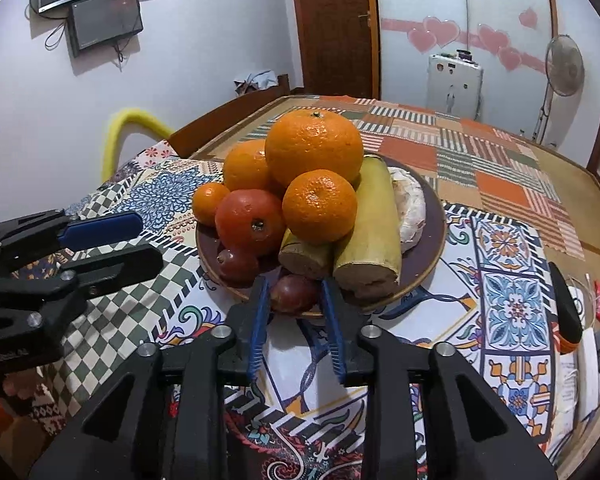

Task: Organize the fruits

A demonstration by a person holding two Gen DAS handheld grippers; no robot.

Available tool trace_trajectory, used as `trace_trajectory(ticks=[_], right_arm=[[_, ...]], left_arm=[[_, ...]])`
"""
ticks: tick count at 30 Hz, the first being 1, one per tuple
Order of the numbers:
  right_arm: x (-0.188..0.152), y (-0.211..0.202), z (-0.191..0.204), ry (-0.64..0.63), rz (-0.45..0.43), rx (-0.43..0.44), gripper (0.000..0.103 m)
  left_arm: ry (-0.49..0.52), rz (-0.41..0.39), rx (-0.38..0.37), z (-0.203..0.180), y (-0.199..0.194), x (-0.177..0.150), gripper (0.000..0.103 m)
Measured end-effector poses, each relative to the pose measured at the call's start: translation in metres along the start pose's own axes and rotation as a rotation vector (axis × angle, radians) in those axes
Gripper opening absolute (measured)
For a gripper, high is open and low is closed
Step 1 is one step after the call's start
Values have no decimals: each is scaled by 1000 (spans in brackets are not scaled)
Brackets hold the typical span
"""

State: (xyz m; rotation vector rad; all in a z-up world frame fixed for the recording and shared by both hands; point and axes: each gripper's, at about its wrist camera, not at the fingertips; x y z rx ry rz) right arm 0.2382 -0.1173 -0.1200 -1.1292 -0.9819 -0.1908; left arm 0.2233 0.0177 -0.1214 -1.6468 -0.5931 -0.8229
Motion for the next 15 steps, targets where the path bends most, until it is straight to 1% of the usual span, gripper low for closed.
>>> trace_trajectory(ticks=[3, 6, 9, 12, 15], right_arm=[[-1, -14, 0, 9, -22, 9, 27], [0, -38, 3, 10, -75, -4, 28], [3, -70, 6, 17, -145, -16, 28], [5, -109, 10, 21, -229, -31, 28], [7, -151, 20, 17, -323, -53, 28]], left_arm=[[5, -25, 15, -1, -12, 0, 42], [-3, -53, 10, -5, -27, 3, 42], [-7, -94, 19, -13, -49, 8, 42], [4, -159, 39, -23, -80, 12, 42], [13, -242, 57, -38, -118, 17, 42]])
Point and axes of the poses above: each gripper's, at about its wrist camera, not at the fingertips, and y roughly the way its jaws point, z to its left, x to its top, and after that the axes turned 2 degrees about -x, right-handed
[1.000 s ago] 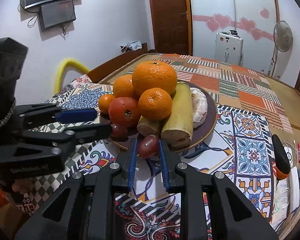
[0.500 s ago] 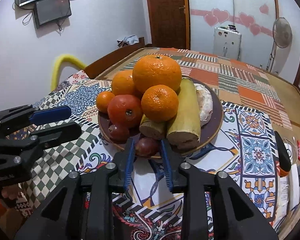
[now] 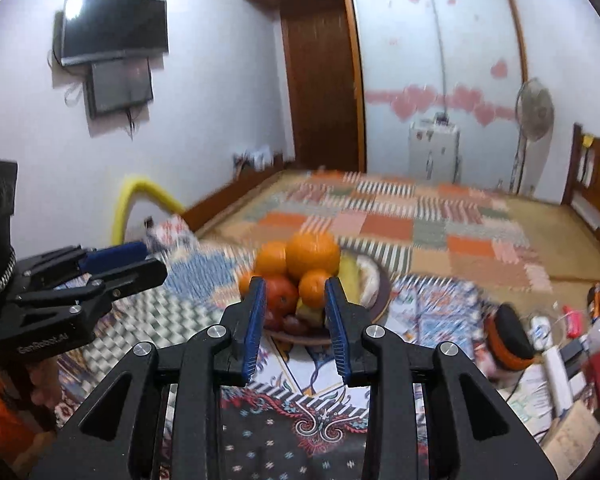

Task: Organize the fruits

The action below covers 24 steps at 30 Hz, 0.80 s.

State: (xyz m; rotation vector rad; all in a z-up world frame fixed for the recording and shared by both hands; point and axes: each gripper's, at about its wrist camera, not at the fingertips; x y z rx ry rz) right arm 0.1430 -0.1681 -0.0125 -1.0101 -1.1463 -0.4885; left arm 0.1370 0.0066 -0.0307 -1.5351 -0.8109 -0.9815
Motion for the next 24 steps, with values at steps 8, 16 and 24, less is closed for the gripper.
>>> trace_trajectory(ticks=[8, 16, 24], right_arm=[[18, -93, 26, -5, -209, -27, 29], [10, -135, 48, -21, -322, -86, 58], [2, -142, 51, -9, -340, -129, 82]], left_arm=[[29, -187, 35, -34, -92, 17, 43], [23, -293, 49, -51, -151, 12, 62], [30, -321, 80, -57, -172, 4, 77]])
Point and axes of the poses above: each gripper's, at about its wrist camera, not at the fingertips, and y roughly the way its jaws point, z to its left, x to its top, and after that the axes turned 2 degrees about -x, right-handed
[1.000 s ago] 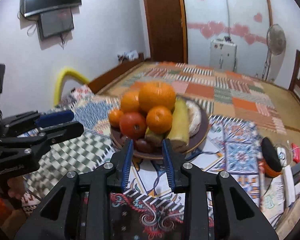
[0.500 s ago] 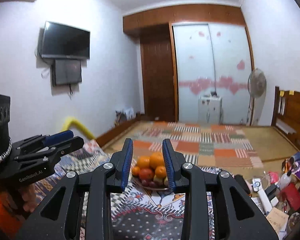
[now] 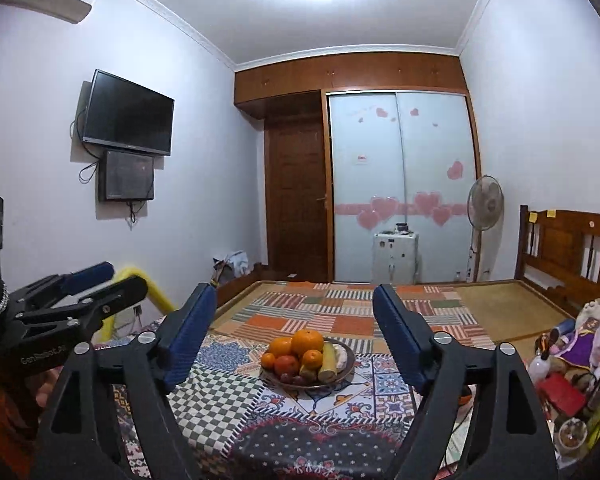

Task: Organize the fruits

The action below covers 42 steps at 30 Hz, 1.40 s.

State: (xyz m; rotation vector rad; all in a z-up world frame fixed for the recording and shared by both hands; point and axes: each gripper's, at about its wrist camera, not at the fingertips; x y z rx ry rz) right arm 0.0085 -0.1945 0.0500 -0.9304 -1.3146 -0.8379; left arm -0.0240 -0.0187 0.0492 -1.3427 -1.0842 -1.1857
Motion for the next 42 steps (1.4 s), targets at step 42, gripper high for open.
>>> trace_trajectory(ticks=[42], right_arm=[[-7, -19, -1, 6, -17, -41, 103]], left_arm=[[0, 3, 21, 1, 1, -10, 102]])
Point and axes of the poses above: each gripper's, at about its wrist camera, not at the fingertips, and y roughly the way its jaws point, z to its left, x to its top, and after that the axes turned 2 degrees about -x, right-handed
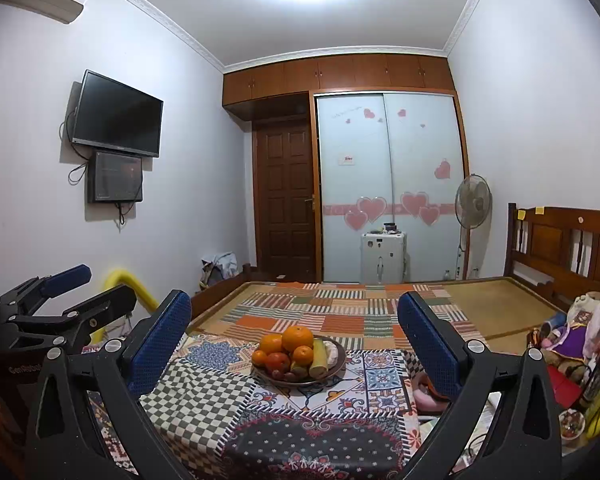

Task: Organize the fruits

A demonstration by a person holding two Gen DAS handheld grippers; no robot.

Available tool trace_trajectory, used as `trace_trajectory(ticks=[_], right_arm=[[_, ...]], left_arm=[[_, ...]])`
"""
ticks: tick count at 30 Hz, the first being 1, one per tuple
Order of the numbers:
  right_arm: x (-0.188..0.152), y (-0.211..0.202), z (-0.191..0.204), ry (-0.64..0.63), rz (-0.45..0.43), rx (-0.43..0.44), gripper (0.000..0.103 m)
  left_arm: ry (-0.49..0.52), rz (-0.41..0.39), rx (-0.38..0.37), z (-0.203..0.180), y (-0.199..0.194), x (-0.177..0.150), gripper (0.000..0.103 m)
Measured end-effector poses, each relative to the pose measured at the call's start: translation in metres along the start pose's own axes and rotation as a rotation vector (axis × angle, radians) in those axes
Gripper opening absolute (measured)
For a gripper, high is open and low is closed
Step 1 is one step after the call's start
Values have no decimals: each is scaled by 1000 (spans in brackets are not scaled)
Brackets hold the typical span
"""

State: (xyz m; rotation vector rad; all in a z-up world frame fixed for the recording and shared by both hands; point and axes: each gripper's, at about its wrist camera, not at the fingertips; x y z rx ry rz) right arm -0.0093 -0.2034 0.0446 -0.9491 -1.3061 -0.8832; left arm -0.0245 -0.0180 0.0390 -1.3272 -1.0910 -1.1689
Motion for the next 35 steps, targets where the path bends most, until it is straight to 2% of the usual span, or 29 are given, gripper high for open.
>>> trace_trajectory(ticks=[22, 35], right_arm=[[3, -2, 1, -3, 0, -3, 103], [4, -1, 1, 0, 3, -2, 103]], left_arm=[[3, 1, -37, -2, 1, -3, 103], [8, 4, -35, -1, -1, -3, 103]])
Point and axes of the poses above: each gripper's, at about its wrist camera, not at the fingertips, and y roughly the way its jaws point, z to its left, x to its top, and after that the axes turned 2 degrees about -x, right-handed
